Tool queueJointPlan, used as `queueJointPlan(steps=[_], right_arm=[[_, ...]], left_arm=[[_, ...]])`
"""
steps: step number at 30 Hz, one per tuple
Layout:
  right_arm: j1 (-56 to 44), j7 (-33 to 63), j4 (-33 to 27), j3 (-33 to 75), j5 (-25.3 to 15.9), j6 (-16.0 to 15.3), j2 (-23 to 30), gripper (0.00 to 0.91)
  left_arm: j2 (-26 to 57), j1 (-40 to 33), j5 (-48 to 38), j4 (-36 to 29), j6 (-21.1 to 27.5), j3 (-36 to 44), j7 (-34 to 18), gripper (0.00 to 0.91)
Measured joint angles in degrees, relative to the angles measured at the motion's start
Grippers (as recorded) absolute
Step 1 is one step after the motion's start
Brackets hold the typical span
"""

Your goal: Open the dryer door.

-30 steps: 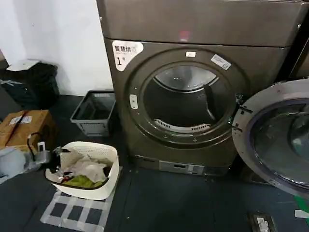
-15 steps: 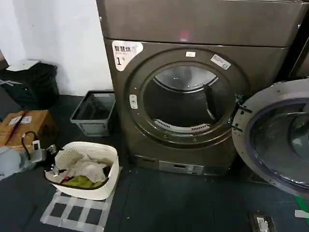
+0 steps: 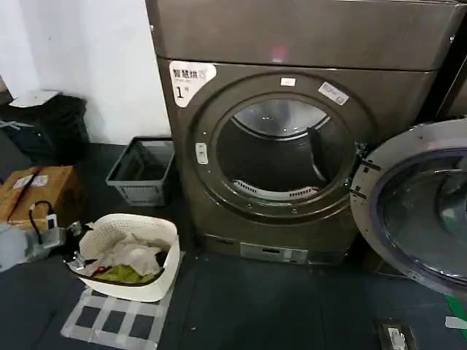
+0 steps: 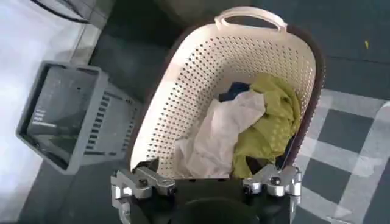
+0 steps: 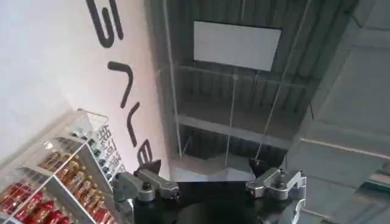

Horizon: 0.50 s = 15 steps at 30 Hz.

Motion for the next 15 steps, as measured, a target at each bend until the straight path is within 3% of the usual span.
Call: queueJointPlan(steps=[15], right_arm=[[0.14, -0.48, 0.16, 0.09, -0.17, -0.21, 0.16, 0.907]], left_arm=[[-0.56, -0.26, 1.29, 1.58, -0.38, 0.11, 1.03, 0.907]])
